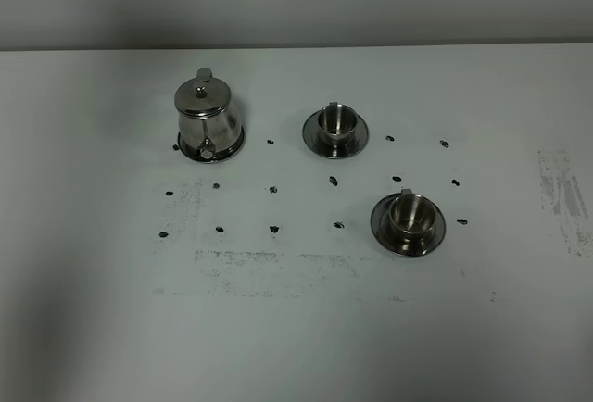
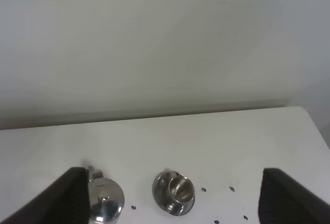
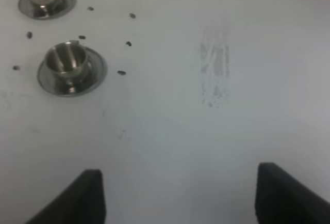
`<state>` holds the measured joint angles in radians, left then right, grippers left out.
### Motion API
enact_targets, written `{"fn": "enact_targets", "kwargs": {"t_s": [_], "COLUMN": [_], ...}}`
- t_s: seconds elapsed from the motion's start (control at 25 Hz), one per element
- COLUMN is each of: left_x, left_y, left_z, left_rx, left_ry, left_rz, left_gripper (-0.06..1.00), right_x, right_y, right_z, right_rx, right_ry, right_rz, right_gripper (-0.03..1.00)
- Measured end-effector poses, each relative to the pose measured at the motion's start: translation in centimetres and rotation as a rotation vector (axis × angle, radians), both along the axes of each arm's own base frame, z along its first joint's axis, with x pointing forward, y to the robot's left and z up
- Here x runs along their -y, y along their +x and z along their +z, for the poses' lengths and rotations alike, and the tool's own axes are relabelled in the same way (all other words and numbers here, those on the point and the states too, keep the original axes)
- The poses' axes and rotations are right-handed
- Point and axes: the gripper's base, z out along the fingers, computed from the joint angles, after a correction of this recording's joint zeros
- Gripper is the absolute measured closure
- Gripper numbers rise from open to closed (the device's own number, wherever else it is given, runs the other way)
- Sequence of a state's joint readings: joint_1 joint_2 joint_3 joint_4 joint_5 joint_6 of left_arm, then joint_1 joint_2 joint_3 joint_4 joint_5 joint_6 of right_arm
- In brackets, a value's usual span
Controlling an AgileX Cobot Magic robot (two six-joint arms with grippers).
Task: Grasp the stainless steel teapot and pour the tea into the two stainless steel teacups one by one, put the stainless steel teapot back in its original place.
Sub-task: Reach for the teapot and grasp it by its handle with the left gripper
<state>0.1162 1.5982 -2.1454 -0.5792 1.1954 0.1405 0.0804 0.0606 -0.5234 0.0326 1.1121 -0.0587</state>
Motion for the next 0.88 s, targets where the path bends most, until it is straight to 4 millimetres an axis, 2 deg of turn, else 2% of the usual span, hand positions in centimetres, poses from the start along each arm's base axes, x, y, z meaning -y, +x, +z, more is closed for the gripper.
{"fn": "enact_targets", "kwargs": {"t_s": [0.6,0.72,0.88], "left_x": [0.0,0.7,3.0], "left_y": [0.0,0.0,0.8], "left_z": [0.0,0.0,-0.8], "left_rx": [0.012,0.021,0.011], "left_ry": [0.02,0.036,0.068], "left_rz": [-0.015,-0.047,-0.137], "left_gripper": [0.3,0.31,0.34], "right_x": [0.0,0.0,0.0], "right_y": [0.0,0.0,0.0], "right_z": [0.0,0.0,0.0], "right_rx": [0.0,0.0,0.0], "right_ry": [0.0,0.0,0.0], "right_rz": [-0.004,-0.005,-0.005], "right_gripper": [0.38,0.38,0.38]}}
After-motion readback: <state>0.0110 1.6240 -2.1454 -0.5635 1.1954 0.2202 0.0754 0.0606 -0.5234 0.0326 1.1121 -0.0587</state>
